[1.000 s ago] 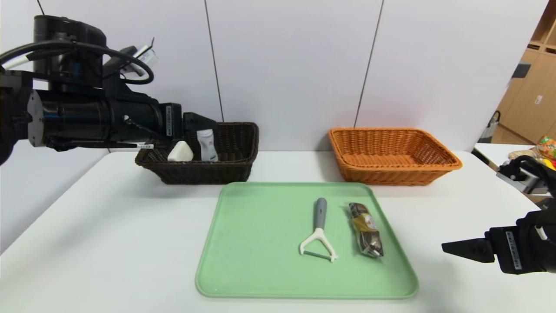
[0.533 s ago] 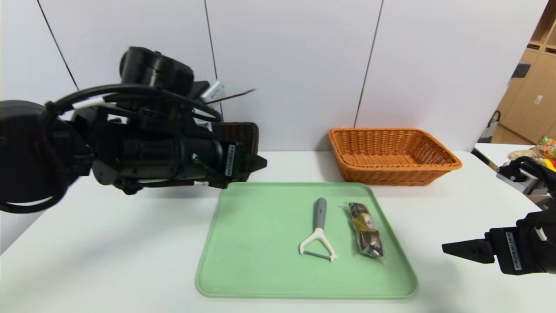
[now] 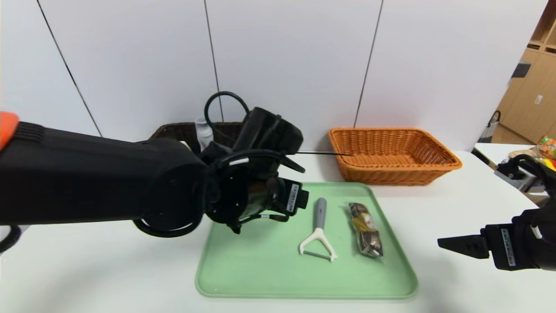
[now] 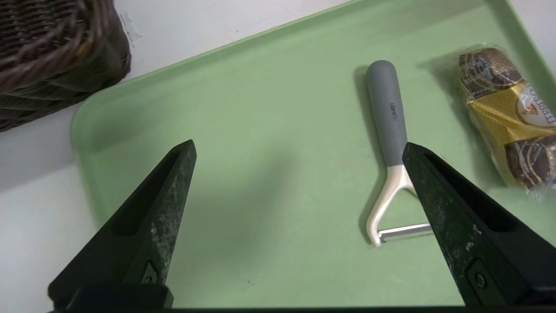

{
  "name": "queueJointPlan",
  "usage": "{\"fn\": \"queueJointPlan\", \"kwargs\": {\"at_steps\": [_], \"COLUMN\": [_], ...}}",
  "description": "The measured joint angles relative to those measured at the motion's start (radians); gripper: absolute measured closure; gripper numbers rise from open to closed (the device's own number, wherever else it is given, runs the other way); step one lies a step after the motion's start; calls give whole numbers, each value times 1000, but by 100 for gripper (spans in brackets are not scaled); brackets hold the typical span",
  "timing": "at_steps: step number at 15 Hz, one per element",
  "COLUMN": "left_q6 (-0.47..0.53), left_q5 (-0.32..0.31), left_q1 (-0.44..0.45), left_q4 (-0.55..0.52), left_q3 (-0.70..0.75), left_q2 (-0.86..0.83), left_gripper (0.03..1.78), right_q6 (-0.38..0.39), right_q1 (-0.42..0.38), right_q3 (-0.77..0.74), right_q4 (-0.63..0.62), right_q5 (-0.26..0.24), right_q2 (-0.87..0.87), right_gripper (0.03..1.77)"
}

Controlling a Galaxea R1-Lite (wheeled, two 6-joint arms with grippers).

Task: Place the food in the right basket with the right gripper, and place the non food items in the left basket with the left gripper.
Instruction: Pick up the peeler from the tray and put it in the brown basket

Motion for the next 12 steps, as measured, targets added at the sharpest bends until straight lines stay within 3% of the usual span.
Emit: {"fn": "queueJointPlan", "kwargs": {"at_steps": [5, 12], "left_q6": [-143, -311], "left_q5": [20, 18], "left_q1": [-26, -29], "left_q4": [128, 434], "left_q3": [-160, -475], "left_q2": [113, 257], "left_gripper": [12, 12], "right_q6": [-1, -1], "right_q1": [-1, -6], "right_q3": [13, 22], "right_q4": [0, 0], "right_q5": [0, -1], "right_q2": [-2, -3], "right_gripper": [4, 4]}}
